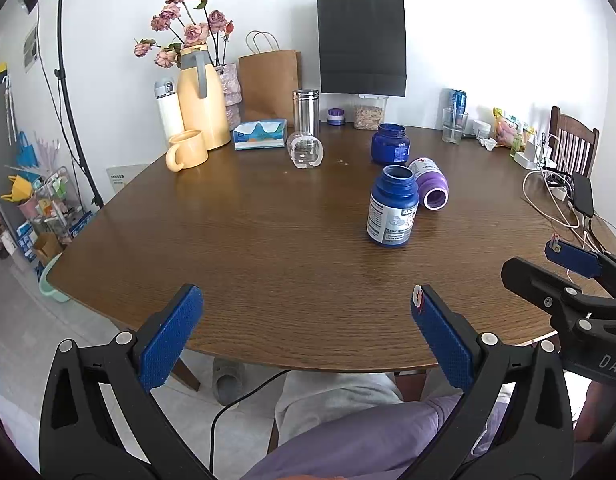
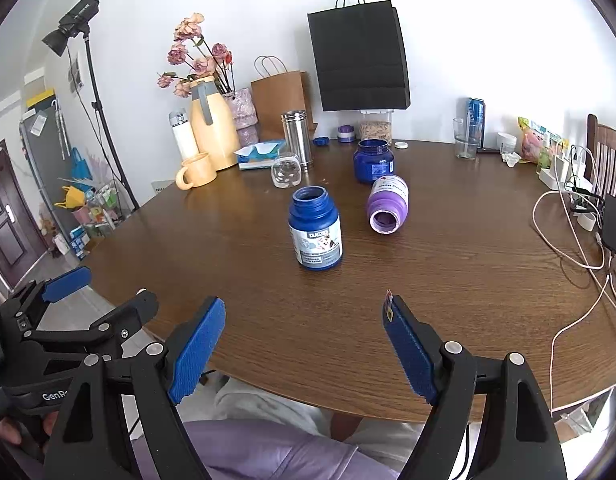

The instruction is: Flip cup upright

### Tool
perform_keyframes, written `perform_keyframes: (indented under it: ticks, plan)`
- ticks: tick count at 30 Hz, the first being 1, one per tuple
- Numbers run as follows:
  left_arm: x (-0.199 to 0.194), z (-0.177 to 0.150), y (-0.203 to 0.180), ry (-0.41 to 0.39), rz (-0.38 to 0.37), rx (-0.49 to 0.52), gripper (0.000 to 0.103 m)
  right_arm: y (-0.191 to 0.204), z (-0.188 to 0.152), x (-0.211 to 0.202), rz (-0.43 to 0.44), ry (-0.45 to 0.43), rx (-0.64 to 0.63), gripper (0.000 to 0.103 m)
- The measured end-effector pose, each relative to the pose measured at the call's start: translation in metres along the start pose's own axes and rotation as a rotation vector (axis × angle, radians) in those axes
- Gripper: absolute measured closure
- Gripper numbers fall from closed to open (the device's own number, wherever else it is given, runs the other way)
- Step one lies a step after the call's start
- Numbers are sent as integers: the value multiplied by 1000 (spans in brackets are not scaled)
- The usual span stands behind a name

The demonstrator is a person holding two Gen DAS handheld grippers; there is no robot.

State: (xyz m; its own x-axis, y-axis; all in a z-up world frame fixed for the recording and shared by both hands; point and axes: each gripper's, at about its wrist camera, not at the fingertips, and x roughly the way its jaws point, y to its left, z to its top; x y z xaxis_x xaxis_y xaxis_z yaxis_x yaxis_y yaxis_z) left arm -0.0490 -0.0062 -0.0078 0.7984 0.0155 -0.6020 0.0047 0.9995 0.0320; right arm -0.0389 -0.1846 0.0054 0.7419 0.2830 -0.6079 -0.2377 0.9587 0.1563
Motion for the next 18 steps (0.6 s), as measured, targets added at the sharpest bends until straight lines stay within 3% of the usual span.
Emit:
perform_keyframes:
  ticks: [18]
  plan:
    - [0,0,-1,0,2,0,0,-2,1,-1,-1,-3,9,18]
